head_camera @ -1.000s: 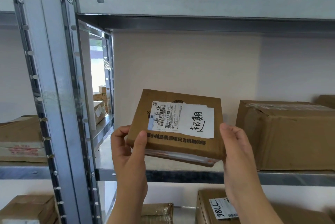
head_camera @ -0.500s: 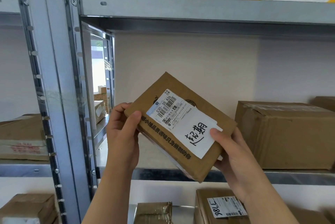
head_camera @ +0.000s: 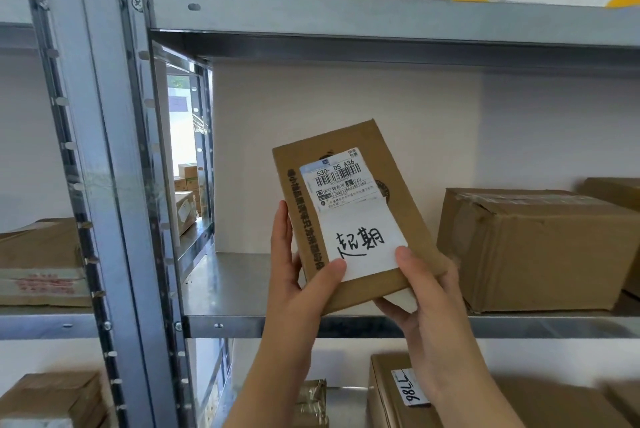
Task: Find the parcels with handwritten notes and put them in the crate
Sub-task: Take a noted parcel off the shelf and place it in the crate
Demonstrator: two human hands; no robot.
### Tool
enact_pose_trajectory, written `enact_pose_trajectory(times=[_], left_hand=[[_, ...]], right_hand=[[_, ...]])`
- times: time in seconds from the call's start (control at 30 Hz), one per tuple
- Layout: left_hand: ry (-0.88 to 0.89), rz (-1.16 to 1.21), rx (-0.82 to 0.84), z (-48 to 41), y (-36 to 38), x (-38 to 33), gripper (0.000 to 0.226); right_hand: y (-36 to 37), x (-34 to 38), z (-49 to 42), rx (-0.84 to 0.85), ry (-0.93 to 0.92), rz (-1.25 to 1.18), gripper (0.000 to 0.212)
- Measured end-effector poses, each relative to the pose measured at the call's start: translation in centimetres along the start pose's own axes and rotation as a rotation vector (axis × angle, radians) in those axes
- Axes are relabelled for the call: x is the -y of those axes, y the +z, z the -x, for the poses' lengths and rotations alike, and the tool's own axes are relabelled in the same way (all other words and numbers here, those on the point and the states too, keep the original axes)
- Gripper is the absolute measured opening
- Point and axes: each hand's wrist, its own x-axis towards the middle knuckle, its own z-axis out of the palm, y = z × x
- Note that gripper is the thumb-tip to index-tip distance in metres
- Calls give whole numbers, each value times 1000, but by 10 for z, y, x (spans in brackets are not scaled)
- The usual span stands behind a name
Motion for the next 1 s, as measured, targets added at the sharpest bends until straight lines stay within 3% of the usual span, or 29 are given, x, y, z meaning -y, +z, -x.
enact_pose_trajectory(times=[0.33, 0.47, 0.6, 1.0], left_hand=[[-125, -24, 85, 0, -38, -11, 86], [-102, -16, 100, 3, -48, -12, 87], [-109, -13, 103, 8, -55, -10, 87], [-58, -148, -134, 39, -20, -11, 90]], right_hand=[[-20, 7, 7, 281, 57, 243, 66], [-16, 3, 7, 357, 6, 296, 91], [-6, -3, 6, 392, -55, 258, 62], [-29, -4, -27, 639, -32, 174, 52]])
